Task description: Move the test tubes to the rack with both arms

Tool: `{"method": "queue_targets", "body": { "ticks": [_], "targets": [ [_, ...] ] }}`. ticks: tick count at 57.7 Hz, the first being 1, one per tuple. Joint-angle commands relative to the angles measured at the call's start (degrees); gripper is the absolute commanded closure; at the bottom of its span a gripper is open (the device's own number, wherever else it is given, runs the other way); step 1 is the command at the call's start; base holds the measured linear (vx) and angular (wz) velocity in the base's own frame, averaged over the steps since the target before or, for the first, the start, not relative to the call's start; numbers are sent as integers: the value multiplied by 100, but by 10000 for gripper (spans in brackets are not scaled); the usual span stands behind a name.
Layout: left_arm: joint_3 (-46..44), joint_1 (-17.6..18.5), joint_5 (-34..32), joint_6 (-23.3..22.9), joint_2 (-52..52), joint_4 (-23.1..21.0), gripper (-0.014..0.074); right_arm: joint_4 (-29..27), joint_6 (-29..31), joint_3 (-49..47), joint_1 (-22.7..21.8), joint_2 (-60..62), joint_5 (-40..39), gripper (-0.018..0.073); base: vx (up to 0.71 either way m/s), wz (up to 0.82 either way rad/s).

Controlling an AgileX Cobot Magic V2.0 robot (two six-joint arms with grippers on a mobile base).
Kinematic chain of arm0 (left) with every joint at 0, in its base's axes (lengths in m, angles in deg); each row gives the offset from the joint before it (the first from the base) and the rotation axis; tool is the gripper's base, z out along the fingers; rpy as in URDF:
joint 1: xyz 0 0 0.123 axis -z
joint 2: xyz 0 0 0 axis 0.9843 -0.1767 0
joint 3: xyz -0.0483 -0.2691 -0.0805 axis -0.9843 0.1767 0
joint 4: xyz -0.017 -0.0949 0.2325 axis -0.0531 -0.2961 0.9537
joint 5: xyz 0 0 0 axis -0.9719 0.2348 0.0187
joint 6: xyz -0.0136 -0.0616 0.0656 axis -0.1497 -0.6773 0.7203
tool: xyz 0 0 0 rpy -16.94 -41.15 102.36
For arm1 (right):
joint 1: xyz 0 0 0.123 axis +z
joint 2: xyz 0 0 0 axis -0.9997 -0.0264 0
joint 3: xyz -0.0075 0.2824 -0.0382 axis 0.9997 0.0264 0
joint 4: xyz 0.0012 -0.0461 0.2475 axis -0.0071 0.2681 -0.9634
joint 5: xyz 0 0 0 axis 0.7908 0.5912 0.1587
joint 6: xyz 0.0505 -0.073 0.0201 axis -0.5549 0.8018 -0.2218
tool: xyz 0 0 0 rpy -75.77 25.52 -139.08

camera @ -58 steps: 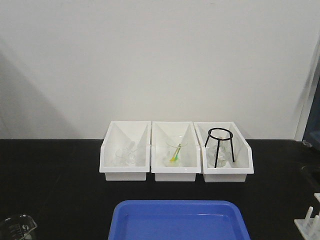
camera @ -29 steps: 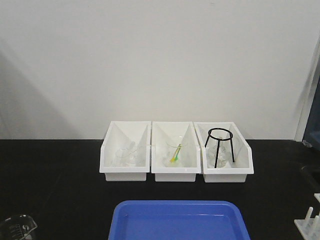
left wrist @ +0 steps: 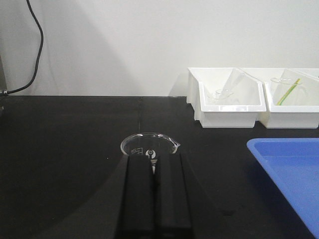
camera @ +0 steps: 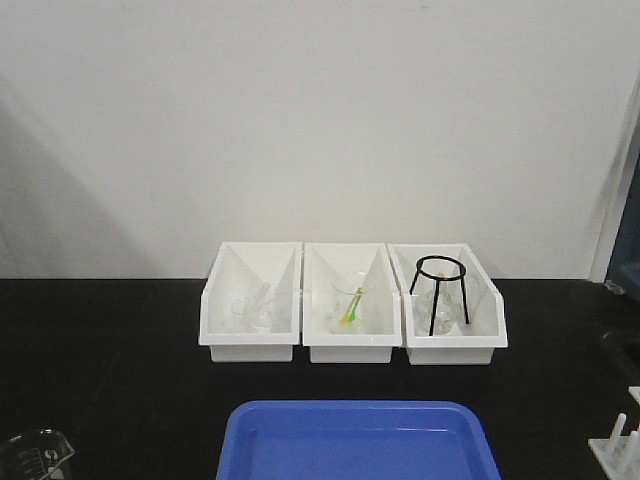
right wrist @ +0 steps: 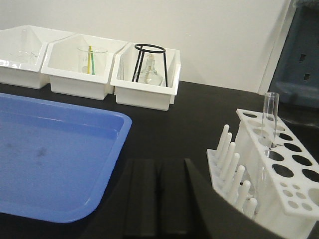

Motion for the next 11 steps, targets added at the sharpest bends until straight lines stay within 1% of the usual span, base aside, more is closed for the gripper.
{"method": "queue_targets", "body": {
  "ticks": [1,11],
  "targets": [
    [158,-15,-507,-43,61,-7,617,60,9,67,-14,22,-528,566,0,0],
    [158,-15,-507,-43,61,-7,617,60,9,67,-14,22,-528,566,0,0]
  ]
}}
